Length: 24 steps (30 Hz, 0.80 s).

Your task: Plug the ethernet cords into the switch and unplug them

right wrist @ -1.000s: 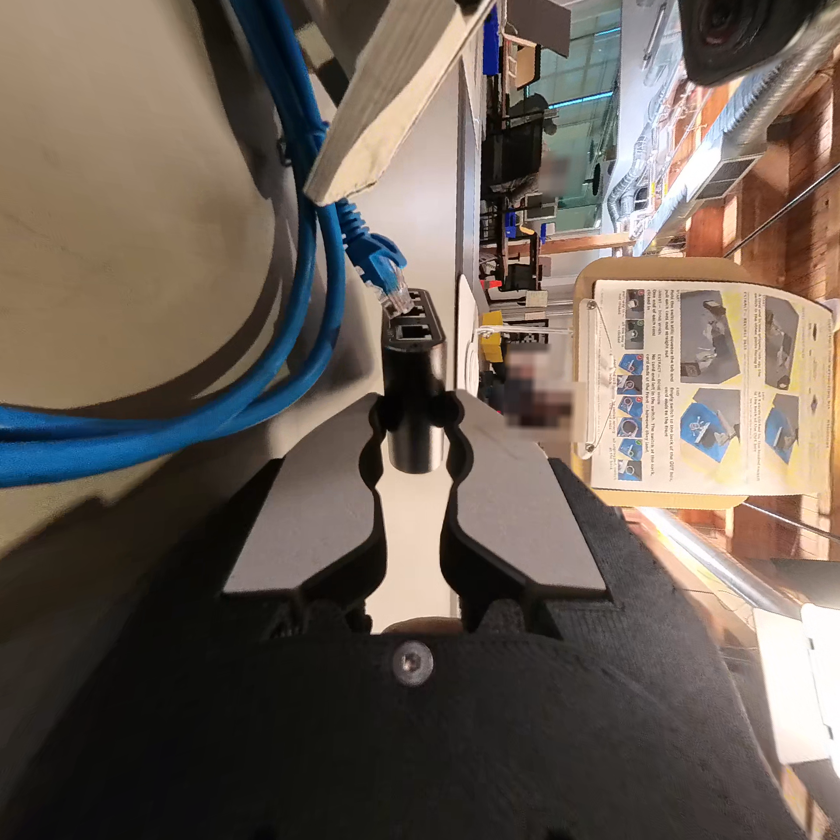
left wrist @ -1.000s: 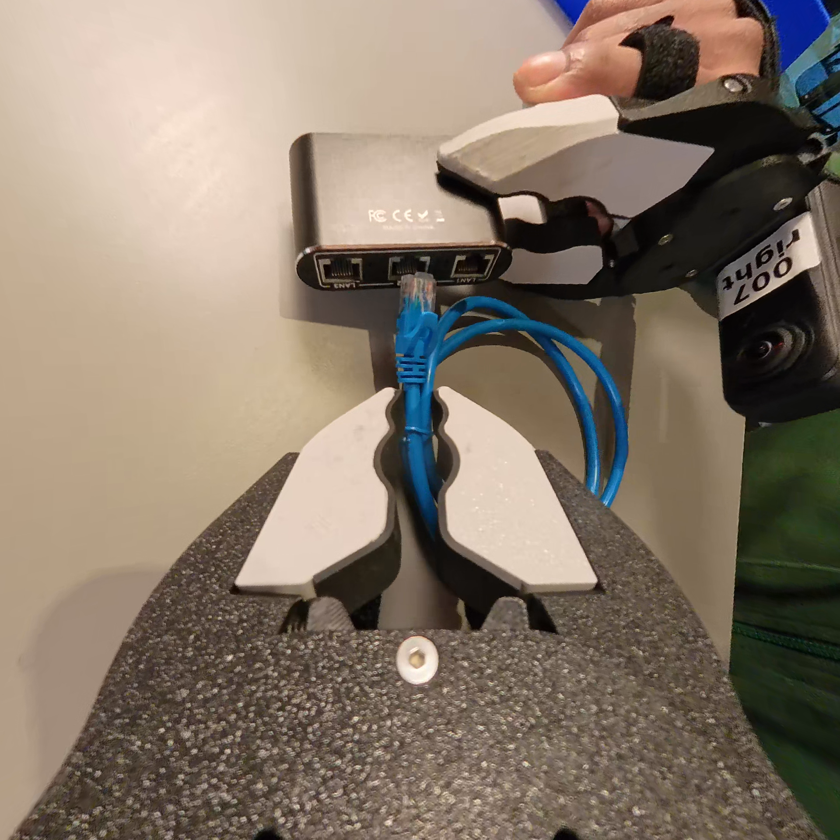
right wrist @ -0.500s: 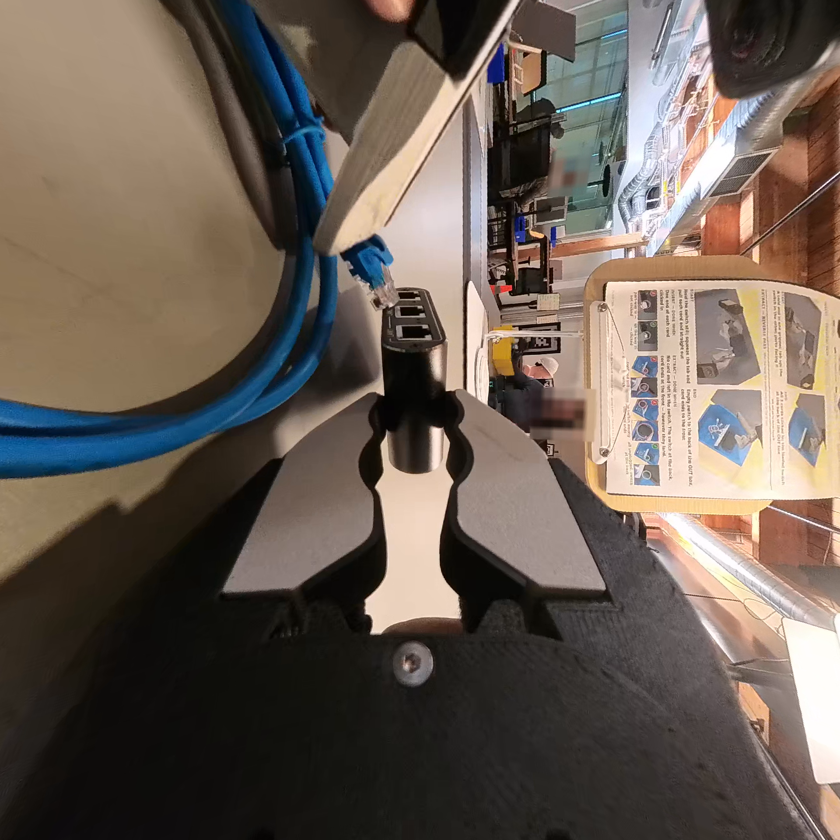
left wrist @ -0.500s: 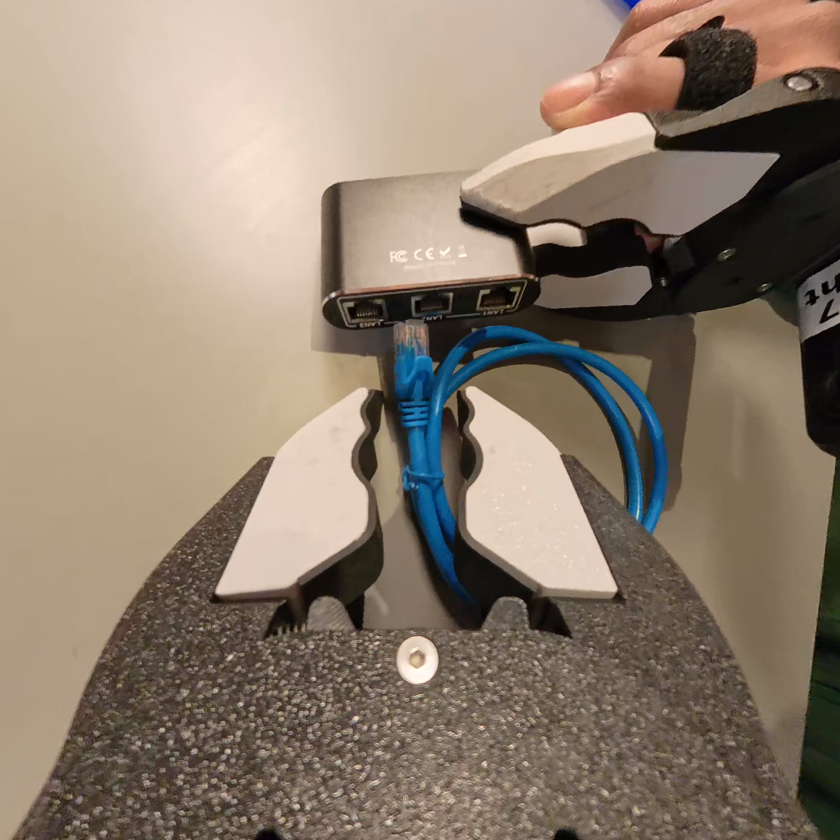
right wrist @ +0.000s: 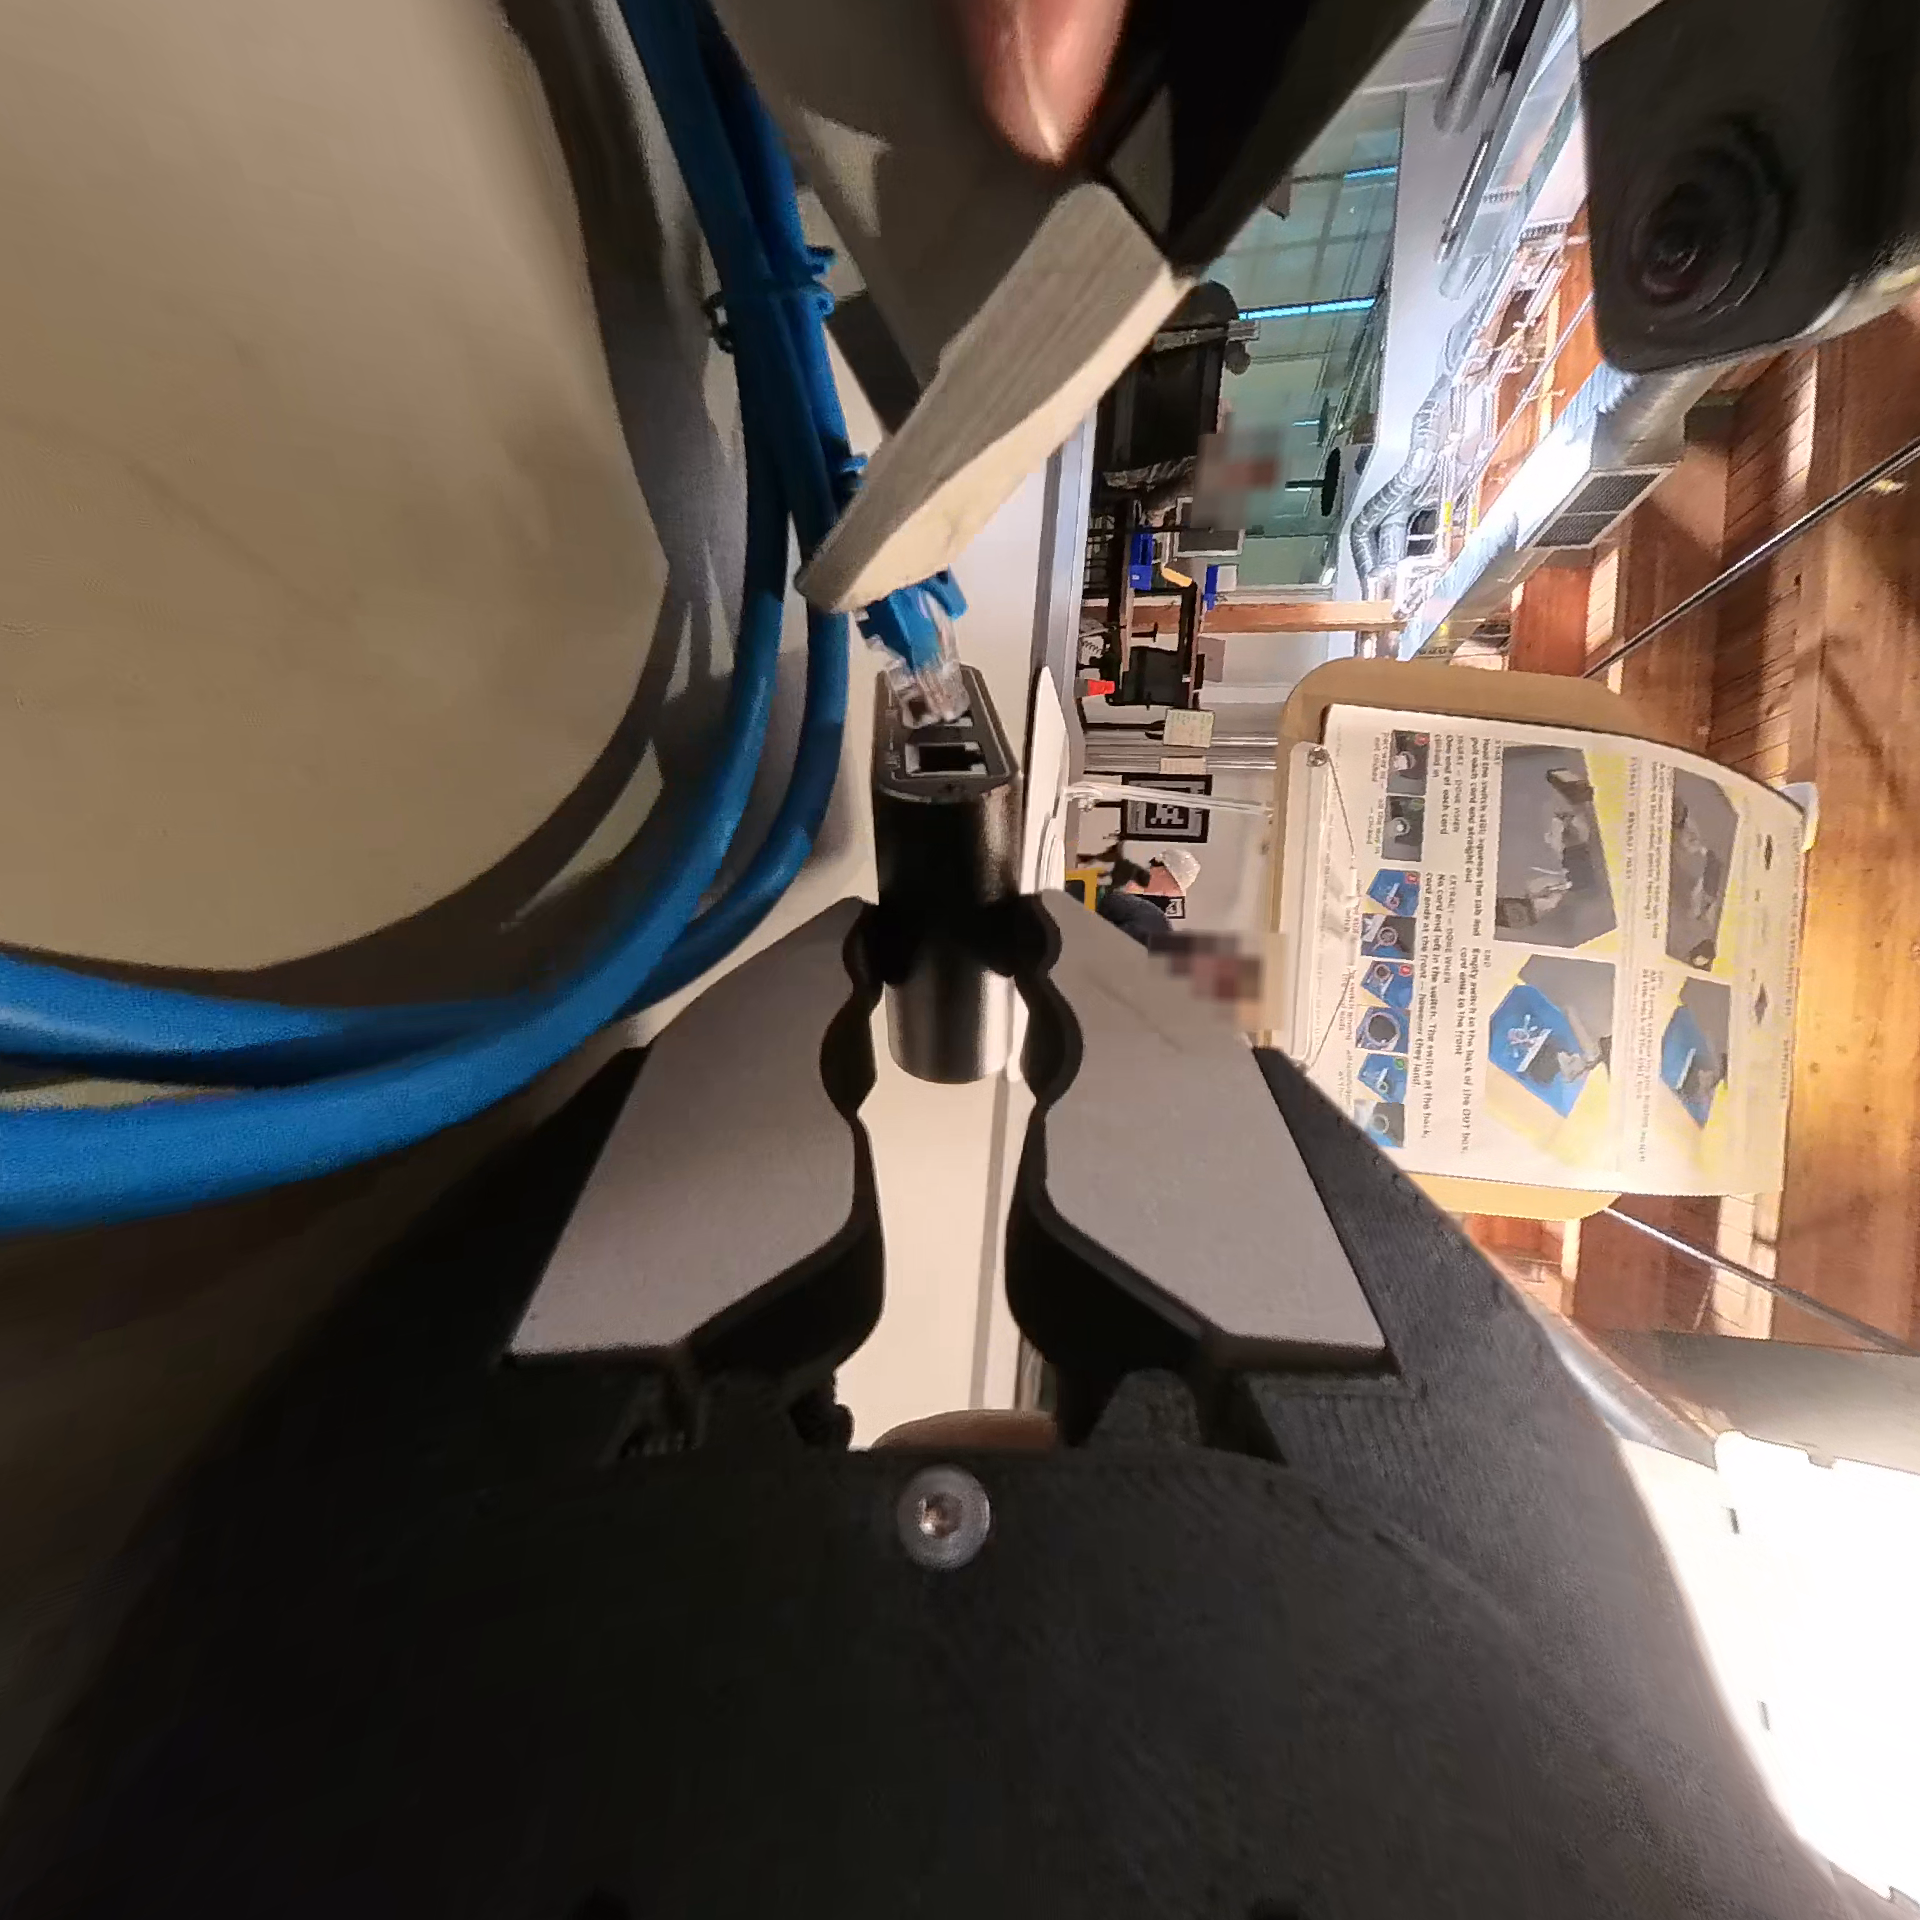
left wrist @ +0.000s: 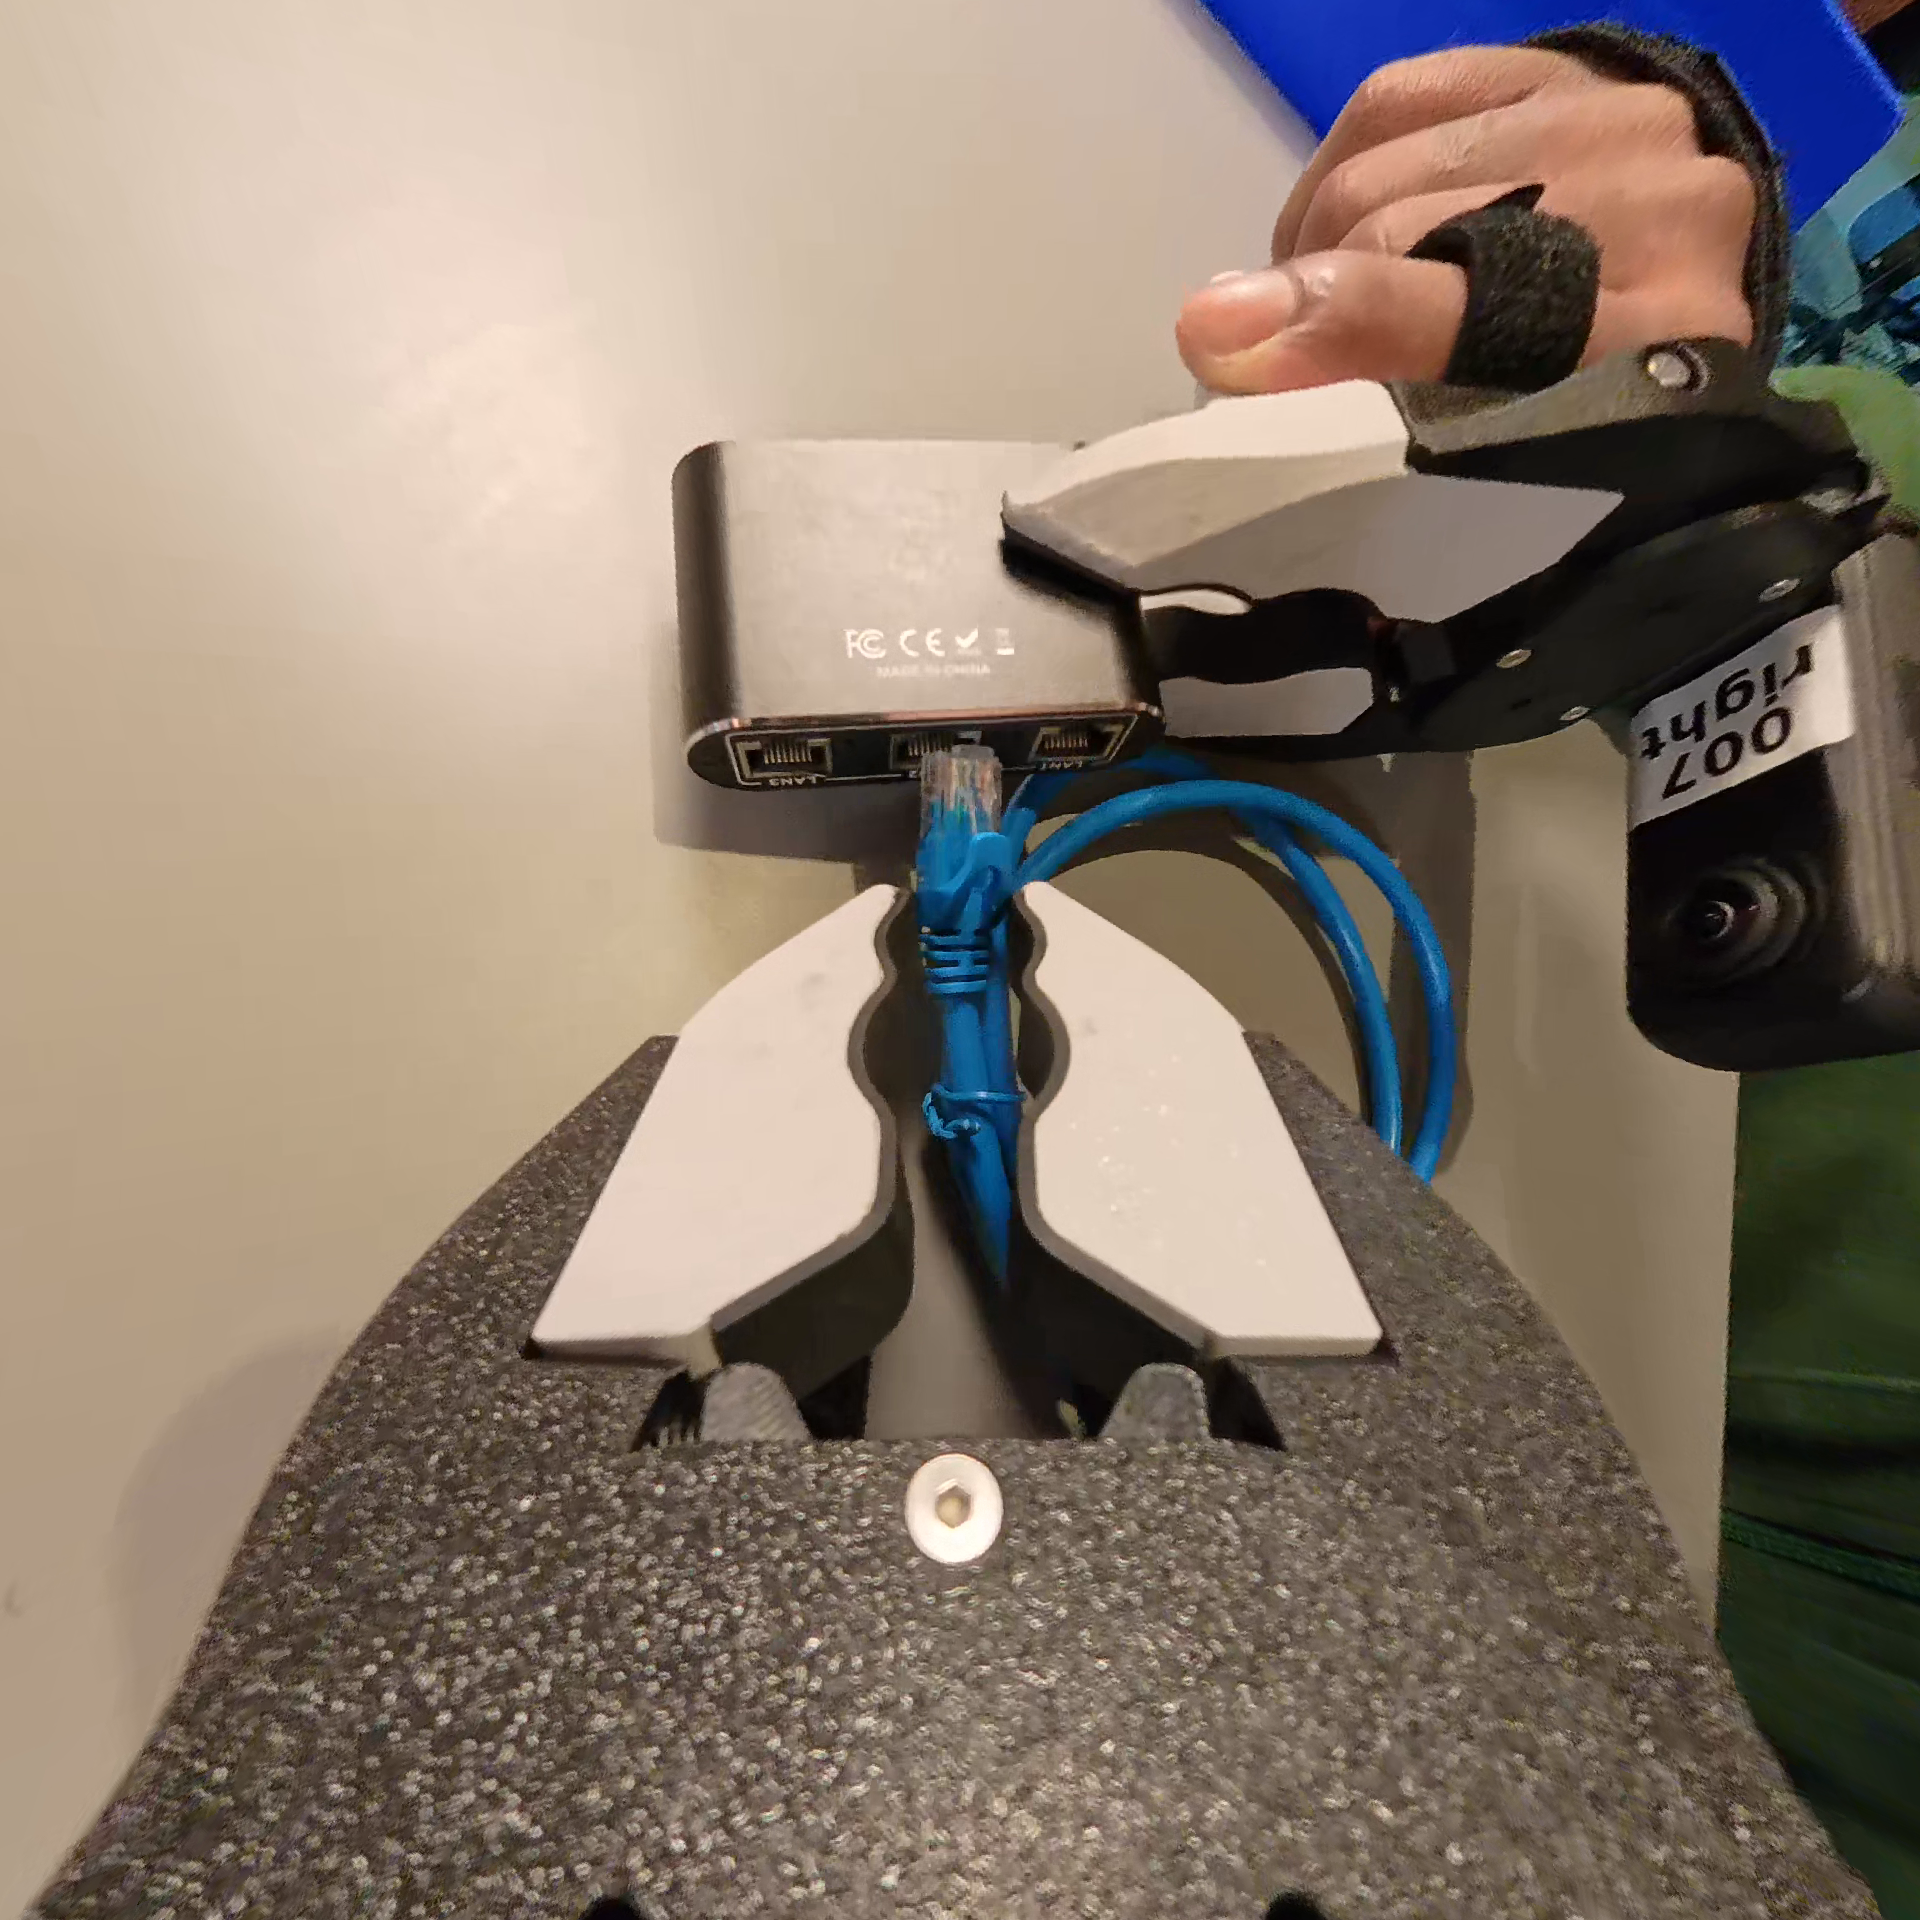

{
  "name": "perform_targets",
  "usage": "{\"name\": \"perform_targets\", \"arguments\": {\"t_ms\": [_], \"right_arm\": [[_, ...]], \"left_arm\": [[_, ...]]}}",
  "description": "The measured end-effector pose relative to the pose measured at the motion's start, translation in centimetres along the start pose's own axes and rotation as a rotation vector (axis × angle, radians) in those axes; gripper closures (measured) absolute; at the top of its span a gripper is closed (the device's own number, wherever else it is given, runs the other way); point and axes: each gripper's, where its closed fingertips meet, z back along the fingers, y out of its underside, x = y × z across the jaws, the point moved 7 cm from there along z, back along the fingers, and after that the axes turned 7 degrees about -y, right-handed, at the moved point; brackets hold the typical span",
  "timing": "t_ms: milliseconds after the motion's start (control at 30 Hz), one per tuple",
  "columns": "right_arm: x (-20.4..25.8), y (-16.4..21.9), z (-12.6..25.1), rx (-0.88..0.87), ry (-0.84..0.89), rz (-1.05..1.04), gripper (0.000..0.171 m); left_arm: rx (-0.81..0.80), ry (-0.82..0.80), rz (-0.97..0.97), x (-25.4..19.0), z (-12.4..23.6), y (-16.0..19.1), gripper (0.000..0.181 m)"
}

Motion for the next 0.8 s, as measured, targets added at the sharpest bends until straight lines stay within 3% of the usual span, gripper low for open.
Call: {"name": "perform_targets", "arguments": {"t_ms": [567,800], "right_arm": [[0.0,-0.9,1.5,-0.111,0.081,0.206,0.147],[0.1,-1.1,2.2,-0.165,0.087,0.247,0.147]], "left_arm": [[0.044,0.267,0.108,-0.2,0.5,0.8,0.165],[0.069,0.304,0.095,-0.6,0.5,1.1,0.165]]}}
